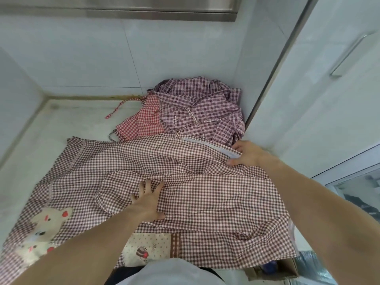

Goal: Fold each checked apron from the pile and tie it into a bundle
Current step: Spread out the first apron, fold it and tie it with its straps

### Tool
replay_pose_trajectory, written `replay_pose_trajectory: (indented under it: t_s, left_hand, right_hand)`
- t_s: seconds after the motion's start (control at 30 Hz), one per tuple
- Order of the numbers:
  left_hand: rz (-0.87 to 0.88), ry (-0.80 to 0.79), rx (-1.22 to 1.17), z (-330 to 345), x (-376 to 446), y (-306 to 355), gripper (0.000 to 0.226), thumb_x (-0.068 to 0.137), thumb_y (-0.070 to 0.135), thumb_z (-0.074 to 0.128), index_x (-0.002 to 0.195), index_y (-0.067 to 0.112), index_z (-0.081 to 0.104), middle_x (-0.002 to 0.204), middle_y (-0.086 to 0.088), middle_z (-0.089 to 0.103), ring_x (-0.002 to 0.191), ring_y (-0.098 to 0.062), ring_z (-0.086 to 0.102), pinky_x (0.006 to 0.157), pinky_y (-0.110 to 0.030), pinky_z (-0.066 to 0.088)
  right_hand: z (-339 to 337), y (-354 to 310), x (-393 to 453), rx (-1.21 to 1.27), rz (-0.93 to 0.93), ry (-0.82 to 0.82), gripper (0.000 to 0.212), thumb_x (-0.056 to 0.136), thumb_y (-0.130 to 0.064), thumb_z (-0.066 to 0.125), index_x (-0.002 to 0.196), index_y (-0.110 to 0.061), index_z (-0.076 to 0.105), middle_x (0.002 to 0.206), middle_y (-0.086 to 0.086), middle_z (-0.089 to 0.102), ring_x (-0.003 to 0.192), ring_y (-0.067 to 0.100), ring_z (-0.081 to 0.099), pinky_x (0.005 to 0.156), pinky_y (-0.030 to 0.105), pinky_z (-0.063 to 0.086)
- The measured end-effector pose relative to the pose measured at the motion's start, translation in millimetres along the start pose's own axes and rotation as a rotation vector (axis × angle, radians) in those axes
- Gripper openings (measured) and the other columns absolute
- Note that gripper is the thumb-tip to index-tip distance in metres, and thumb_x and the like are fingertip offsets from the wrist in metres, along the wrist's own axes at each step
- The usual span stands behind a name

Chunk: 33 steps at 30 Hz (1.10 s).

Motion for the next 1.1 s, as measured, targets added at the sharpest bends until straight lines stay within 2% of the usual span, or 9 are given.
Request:
replay_pose_trajectory:
  t_s: [0.07,0.23,0.4,0.53,0.63,0.77,0.87,0.97,1.1]
  left_hand:
    - [-0.008,-0.008,0.0,1,1,-1,0.12,0.08,0.048,0.076,0.153,0.041,-0.019,0.159,-0.009,-0.031,0.147,-0.035,-0.028,0.117,-0.067,-0.001]
    - [-0.018,-0.021,0.012,1,0,1,0.121,0.08,0.05,0.076,0.153,0.04,-0.021,0.159,-0.01,-0.032,0.147,-0.035,-0.028,0.118,-0.067,-0.001]
    - [-0.03,-0.03,0.014,1,0,1,0.122,0.08,0.049,0.076,0.152,0.039,-0.022,0.158,-0.01,-0.034,0.146,-0.034,-0.029,0.118,-0.066,-0.001]
    - [-0.036,-0.041,0.016,2,0,2,0.123,0.081,0.048,0.076,0.152,0.039,-0.023,0.158,-0.01,-0.035,0.146,-0.034,-0.03,0.118,-0.067,-0.002]
    - [-0.04,-0.054,0.028,2,-1,3,0.123,0.081,0.048,0.076,0.152,0.038,-0.024,0.158,-0.011,-0.035,0.146,-0.035,-0.03,0.118,-0.067,-0.002]
    - [-0.031,-0.088,0.036,-2,-1,4,0.125,0.078,0.05,0.077,0.152,0.038,-0.023,0.158,-0.012,-0.033,0.147,-0.037,-0.027,0.117,-0.068,0.0]
    - [-0.036,-0.094,0.042,-5,0,5,0.126,0.077,0.051,0.079,0.153,0.038,-0.021,0.159,-0.013,-0.031,0.148,-0.037,-0.025,0.117,-0.068,0.002]
    - [-0.054,-0.102,0.058,-4,0,5,0.126,0.077,0.051,0.078,0.152,0.037,-0.022,0.159,-0.013,-0.032,0.148,-0.037,-0.025,0.117,-0.067,0.002]
    - [-0.058,-0.104,0.06,-4,1,6,0.125,0.078,0.051,0.078,0.153,0.037,-0.022,0.159,-0.014,-0.031,0.148,-0.038,-0.025,0.117,-0.068,0.002]
  right_hand:
    - [3,4,4,-0.011,0.007,-0.046,0.07,0.075,-0.046,0.083,0.132,-0.013,0.059,0.133,0.004,0.057,0.118,0.022,0.054,0.102,0.03,0.038]
    - [-16,4,10,0.129,-0.019,-0.015,0.054,0.075,-0.042,0.083,0.117,-0.01,0.07,0.108,-0.001,0.067,0.106,0.024,0.065,0.083,0.025,0.049]
    - [-36,1,15,0.119,-0.035,0.023,0.04,0.086,-0.028,0.076,0.12,-0.009,0.064,0.129,0.009,0.06,0.123,0.028,0.054,0.107,0.036,0.041]
    - [-36,-2,17,0.104,-0.063,0.079,0.019,0.097,-0.02,0.061,0.116,-0.015,0.06,0.113,0.006,0.065,0.101,0.021,0.061,0.09,0.028,0.044]
    - [-37,-11,13,0.068,-0.154,0.161,0.008,0.096,-0.02,0.061,0.104,-0.019,0.059,0.106,0.003,0.065,0.096,0.02,0.061,0.09,0.032,0.047]
    - [-27,-25,10,-0.022,-0.218,0.113,0.028,0.083,-0.047,0.075,0.101,-0.026,0.068,0.116,-0.006,0.064,0.109,0.017,0.057,0.105,0.039,0.044]
    - [-17,-28,14,-0.102,-0.148,0.017,0.048,0.078,-0.064,0.071,0.107,-0.025,0.067,0.116,-0.01,0.06,0.109,0.016,0.056,0.102,0.04,0.046]
    - [-16,-34,17,-0.025,-0.136,0.022,0.042,0.084,-0.056,0.069,0.078,-0.015,0.063,0.088,0.001,0.064,0.086,0.021,0.06,0.085,0.039,0.05]
    - [-35,-29,16,0.139,-0.055,0.191,0.041,0.084,-0.043,0.075,0.09,-0.003,0.068,0.095,0.007,0.066,0.091,0.023,0.061,0.082,0.034,0.049]
Point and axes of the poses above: each hand's wrist, its own x-axis towards the middle knuckle, its own z-axis out of the palm, y = z × x, the point moved 8 cm from there along x, towards the middle knuckle
